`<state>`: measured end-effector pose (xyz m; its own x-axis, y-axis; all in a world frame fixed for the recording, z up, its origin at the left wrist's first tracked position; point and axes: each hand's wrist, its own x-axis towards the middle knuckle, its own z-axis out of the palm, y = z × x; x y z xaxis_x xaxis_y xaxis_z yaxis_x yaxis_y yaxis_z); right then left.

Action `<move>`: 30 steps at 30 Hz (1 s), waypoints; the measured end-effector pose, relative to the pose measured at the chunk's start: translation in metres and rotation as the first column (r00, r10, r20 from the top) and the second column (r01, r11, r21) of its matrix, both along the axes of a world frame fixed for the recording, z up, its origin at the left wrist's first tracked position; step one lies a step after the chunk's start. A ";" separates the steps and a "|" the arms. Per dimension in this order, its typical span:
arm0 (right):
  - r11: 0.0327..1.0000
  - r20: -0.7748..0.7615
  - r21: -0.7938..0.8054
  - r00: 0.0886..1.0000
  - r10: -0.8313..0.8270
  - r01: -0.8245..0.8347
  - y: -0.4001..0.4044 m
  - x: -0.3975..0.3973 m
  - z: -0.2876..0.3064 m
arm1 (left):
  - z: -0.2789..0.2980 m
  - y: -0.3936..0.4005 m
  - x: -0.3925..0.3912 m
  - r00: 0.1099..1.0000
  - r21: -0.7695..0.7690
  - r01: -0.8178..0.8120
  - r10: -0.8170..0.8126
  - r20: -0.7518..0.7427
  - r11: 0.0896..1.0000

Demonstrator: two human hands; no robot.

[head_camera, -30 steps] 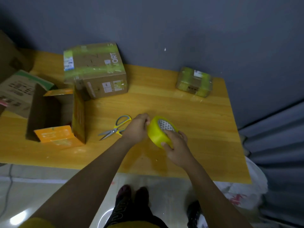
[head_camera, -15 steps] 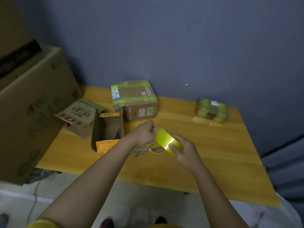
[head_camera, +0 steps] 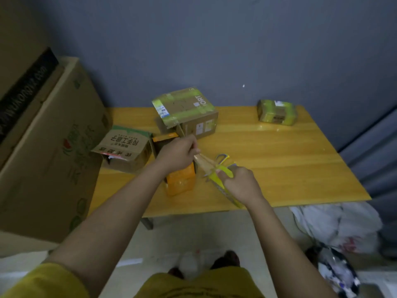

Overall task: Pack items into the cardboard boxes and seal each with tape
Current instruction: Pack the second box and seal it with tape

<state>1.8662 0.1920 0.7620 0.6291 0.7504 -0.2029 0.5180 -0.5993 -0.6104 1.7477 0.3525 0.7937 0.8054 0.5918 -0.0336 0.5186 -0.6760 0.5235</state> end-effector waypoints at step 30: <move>0.961 -0.489 0.096 0.853 -0.182 0.260 0.041 -0.073 -0.118 | -0.077 0.045 -0.022 0.972 -0.087 -0.010 -0.011 -0.236 0.996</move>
